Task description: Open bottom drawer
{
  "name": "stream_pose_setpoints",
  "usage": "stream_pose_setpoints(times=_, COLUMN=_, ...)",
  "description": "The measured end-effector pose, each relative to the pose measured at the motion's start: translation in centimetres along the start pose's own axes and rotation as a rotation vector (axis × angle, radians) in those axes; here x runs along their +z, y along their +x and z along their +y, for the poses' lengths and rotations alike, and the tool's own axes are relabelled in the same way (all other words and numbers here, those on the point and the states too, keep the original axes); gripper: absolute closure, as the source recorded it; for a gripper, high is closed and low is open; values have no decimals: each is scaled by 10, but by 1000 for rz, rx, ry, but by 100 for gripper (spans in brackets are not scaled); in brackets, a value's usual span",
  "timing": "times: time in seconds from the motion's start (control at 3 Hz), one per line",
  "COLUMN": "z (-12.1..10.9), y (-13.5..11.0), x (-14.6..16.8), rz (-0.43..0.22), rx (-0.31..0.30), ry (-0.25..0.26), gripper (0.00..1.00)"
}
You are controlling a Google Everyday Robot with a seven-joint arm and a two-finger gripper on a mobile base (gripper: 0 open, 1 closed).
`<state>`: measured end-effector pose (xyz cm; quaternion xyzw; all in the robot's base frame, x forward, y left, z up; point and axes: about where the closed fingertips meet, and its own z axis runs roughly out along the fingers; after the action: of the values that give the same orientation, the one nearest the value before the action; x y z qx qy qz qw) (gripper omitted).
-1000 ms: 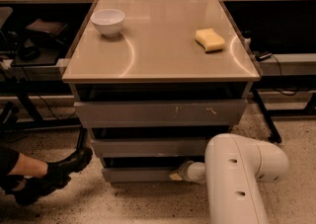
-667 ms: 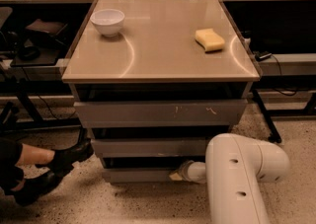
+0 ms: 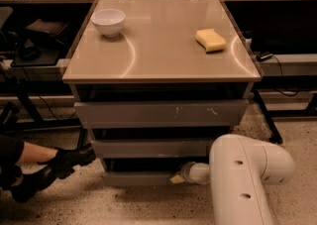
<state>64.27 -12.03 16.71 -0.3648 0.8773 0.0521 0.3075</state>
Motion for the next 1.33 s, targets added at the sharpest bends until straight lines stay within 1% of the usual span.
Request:
stream_pose_setpoints(times=0.33, z=0, y=0, x=0, rz=0, rx=0, ry=0, gripper=100)
stream_pose_setpoints(times=0.67, z=6, y=10, x=-8, rz=-42, rx=17, ry=-24, gripper=100)
stream_pose_setpoints(times=1.0, z=15, y=16, x=-16, rz=-58, rx=17, ry=-50, gripper=100)
stream_pose_setpoints(times=1.33, z=15, y=16, x=-16, rz=-58, rx=17, ry=-50, gripper=100)
